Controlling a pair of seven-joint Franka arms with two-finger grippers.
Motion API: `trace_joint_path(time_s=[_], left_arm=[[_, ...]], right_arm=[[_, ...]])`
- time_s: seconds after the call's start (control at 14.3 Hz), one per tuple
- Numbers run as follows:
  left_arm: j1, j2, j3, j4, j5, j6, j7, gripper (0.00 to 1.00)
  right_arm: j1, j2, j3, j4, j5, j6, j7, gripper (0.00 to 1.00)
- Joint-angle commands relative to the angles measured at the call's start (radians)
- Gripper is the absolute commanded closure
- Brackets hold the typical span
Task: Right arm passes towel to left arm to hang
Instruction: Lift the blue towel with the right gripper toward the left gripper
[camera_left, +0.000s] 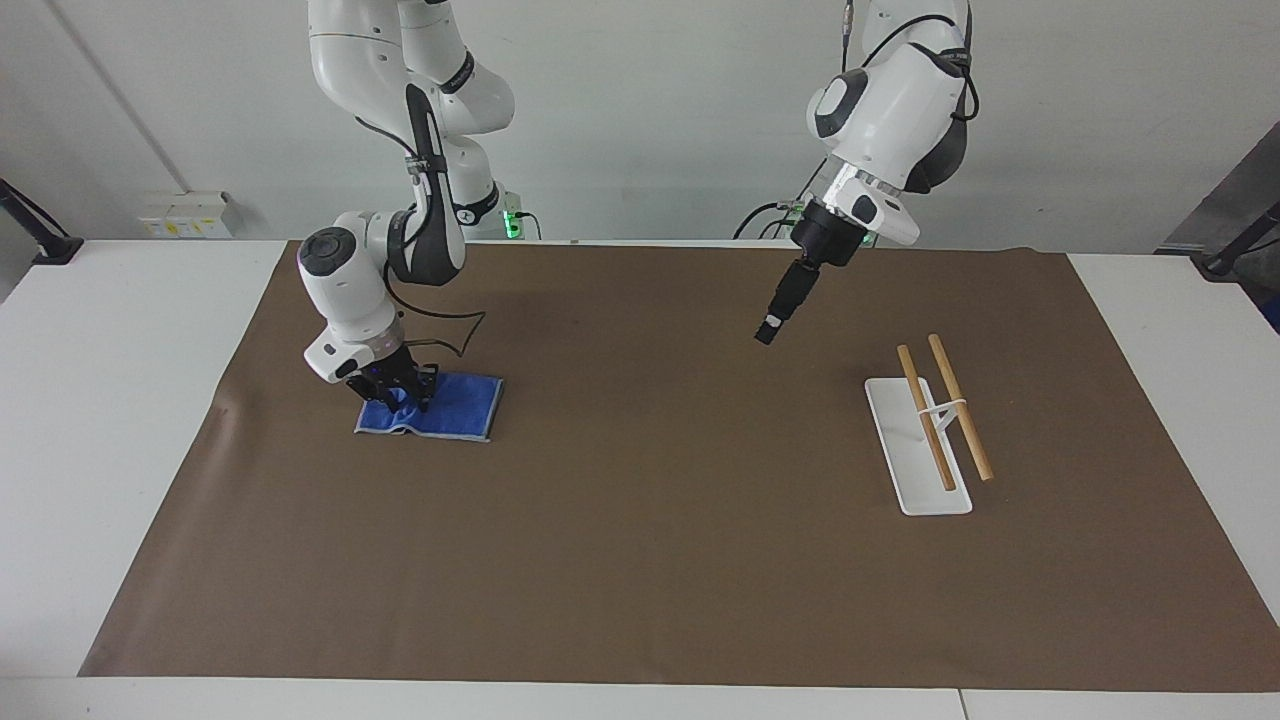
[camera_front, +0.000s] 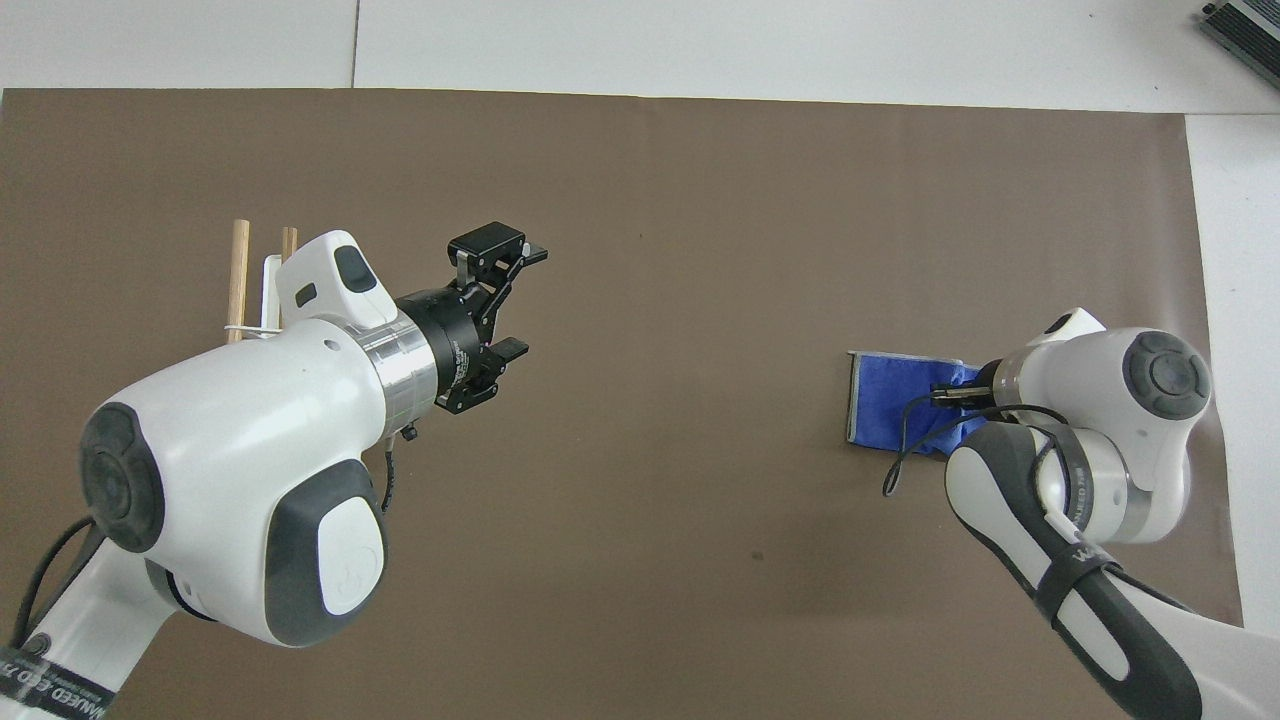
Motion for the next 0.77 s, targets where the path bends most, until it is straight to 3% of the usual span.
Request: trace_joint_path(time_s=[0.0, 0.28, 0.56, 0.7], left_arm=[[-0.004, 0.002, -0.006, -0.010, -0.020, 0.042, -0.009, 0.00], [-0.004, 0.011, -0.019, -0.006, -0.020, 0.074, -0.061, 0.00], [-0.004, 0.043, -0.039, 0.002, -0.023, 0.194, -0.333, 0.00], [-0.002, 0.053, -0.042, 0.006, -0.022, 0.210, -0.362, 0.00]], right_arm=[[0.018, -0.006, 0.005, 0.117, 0.026, -0.133, 0.045, 1.00], [0.051, -0.012, 0.005, 0.223, 0.047, -0.221, 0.116, 1.00], [0.055, -0.014, 0.005, 0.332, 0.263, -0.289, 0.147, 1.00], [0.055, -0.017, 0.005, 0.368, 0.340, -0.299, 0.187, 1.00]])
